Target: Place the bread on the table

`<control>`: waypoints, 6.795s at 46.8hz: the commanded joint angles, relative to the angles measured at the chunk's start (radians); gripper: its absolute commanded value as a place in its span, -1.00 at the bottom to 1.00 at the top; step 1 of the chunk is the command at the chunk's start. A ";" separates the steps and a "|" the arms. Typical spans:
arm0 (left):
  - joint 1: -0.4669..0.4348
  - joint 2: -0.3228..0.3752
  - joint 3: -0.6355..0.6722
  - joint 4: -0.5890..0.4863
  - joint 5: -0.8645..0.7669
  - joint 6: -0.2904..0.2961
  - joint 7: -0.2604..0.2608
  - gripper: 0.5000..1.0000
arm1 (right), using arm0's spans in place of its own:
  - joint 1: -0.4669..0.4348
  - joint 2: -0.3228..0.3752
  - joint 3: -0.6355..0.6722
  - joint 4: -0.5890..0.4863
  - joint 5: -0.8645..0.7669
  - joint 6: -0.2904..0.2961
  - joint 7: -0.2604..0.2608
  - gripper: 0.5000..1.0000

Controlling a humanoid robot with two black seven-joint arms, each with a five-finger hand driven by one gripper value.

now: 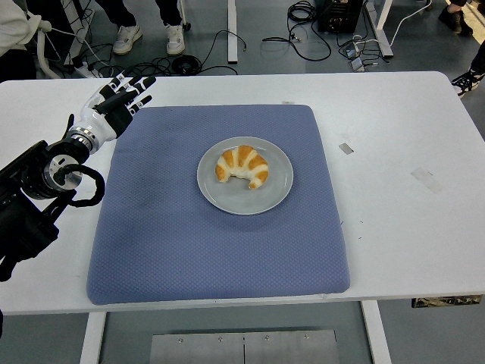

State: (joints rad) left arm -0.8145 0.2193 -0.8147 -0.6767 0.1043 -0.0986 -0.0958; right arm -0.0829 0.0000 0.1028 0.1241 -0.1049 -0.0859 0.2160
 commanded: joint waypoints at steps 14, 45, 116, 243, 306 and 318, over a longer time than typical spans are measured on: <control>0.002 0.003 0.003 -0.003 -0.006 0.030 0.004 0.96 | 0.000 0.000 0.000 0.000 -0.001 0.000 0.000 1.00; -0.002 0.003 0.011 -0.004 -0.002 0.030 -0.002 0.96 | 0.000 0.000 0.000 0.000 0.001 0.000 0.000 1.00; -0.339 0.152 0.431 -0.280 0.454 0.007 0.173 0.96 | 0.000 0.000 0.000 0.000 -0.001 0.000 0.000 1.00; -0.410 0.012 0.700 -0.365 0.923 -0.044 0.263 0.58 | 0.000 0.000 0.000 -0.001 -0.001 0.000 0.000 1.00; -0.396 0.012 0.713 -0.325 0.951 -0.043 0.263 -1.00 | 0.000 0.000 0.000 0.000 -0.001 0.000 0.000 1.00; -0.460 0.035 0.700 -0.307 0.928 -0.055 0.263 -1.00 | 0.000 0.000 0.001 0.000 0.001 0.000 0.000 1.00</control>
State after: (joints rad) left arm -1.2667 0.2453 -0.1139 -0.9845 1.0369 -0.1477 0.1673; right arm -0.0835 0.0000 0.1029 0.1241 -0.1052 -0.0859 0.2163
